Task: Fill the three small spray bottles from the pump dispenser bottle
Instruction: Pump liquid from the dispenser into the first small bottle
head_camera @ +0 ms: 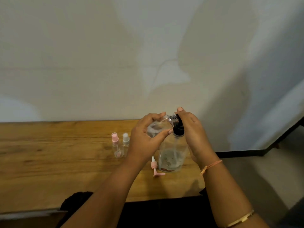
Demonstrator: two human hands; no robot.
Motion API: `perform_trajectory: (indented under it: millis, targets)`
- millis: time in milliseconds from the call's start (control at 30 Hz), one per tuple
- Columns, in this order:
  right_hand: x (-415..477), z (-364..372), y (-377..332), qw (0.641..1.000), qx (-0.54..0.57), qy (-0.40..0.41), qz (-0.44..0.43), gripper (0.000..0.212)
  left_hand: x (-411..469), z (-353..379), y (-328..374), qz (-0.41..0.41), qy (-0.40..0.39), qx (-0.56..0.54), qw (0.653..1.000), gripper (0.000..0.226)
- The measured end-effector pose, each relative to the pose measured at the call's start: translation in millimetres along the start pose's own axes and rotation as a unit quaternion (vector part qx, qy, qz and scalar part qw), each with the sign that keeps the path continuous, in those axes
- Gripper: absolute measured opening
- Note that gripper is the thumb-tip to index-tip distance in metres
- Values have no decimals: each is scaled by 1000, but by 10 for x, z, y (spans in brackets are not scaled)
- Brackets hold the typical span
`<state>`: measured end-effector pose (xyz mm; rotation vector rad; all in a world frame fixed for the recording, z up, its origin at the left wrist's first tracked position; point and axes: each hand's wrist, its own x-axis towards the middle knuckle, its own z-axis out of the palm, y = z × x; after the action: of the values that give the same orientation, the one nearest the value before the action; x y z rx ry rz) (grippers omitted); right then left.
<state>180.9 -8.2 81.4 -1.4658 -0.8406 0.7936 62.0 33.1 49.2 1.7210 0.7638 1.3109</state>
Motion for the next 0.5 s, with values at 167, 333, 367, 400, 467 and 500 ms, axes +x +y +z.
perform_trajectory:
  millis: [167, 333, 367, 400, 467, 500]
  targets:
    - [6, -5, -10, 1000, -6, -7, -13, 33, 10, 6, -21, 0, 4, -1, 1000, 36]
    - [57, -14, 17, 999, -31, -21, -18, 27, 1, -11, -50, -5, -3, 25, 1000, 39]
    - [66, -15, 13, 999, -31, -24, -17, 24, 0, -10, -51, -7, -3, 28, 1000, 39]
    - [66, -17, 8, 999, -30, -25, -15, 22, -2, -9, -53, -8, -4, 30, 1000, 39]
    - [51, -19, 8, 999, -24, -20, -18, 22, -7, -6, -49, -7, -1, 35, 999, 39]
    - [40, -23, 14, 1000, -18, -16, -20, 23, -12, -3, -41, -5, 1, 34, 999, 39]
